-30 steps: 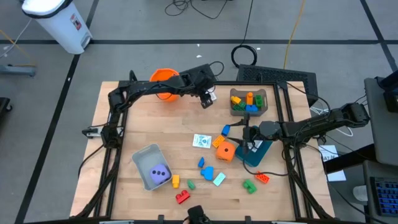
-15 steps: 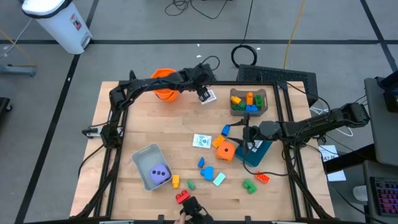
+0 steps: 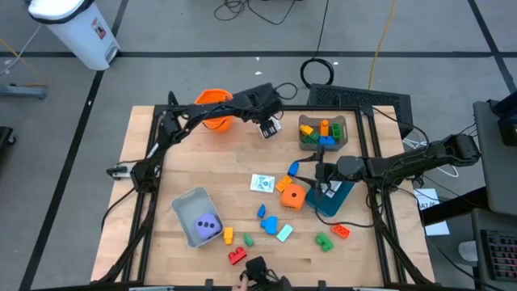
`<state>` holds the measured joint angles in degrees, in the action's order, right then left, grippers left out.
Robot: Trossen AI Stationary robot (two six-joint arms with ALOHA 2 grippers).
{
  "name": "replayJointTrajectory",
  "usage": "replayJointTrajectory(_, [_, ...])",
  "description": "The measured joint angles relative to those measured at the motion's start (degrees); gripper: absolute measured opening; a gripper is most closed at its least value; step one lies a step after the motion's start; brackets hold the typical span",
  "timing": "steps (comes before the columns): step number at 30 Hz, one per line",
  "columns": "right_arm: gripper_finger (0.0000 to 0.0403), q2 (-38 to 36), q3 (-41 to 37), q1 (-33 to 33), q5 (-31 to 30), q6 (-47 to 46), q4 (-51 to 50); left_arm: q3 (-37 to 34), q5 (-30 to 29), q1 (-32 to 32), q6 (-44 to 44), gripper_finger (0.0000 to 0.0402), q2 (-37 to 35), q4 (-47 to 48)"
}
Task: Pick & Place Toys
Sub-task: Put the brown deck of cards into the blue bin
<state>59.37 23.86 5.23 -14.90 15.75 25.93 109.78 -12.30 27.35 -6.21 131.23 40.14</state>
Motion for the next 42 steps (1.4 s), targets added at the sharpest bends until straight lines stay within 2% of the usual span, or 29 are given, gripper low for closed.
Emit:
replayJointTrajectory(6, [0.0254,0.0,0.0,0.0,0.0,-0.02,-0.02,4.38,0.36,-0.69,-0.58,0.0211,3.54,4.92])
replayJointTrajectory(16, [0.0254,0.0,0.0,-0.02,0.03,-0.02,-0.04,4.44,0.29,-2.51,-0.18,0.0211,3.68,13.38])
replayJointTrajectory(23, [0.0254,0.0,0.0,0.0,0.03,-0.05,-0.04,4.48,-1.86,-3.33,-0.09,0.0211,3.84,15.84])
replayJointTrajectory(28, [0.0254,0.0,0.0,0.0,0.05,-0.05,-0.04,4.56,-3.31,-3.52,0.03,0.0211,3.77,22.84])
replayJointTrajectory(34, [0.0254,0.0,0.0,0.0,0.05,-0.04,-0.04,4.55,1.2,-5.64,-1.43,0.0211,3.57,29.64])
replayJointTrajectory(42, [0.0254,0.0,0.0,0.0,0.07,-0.04,-0.07,4.39,2.03,-11.42,-1.58,0.0211,2.84,35.42])
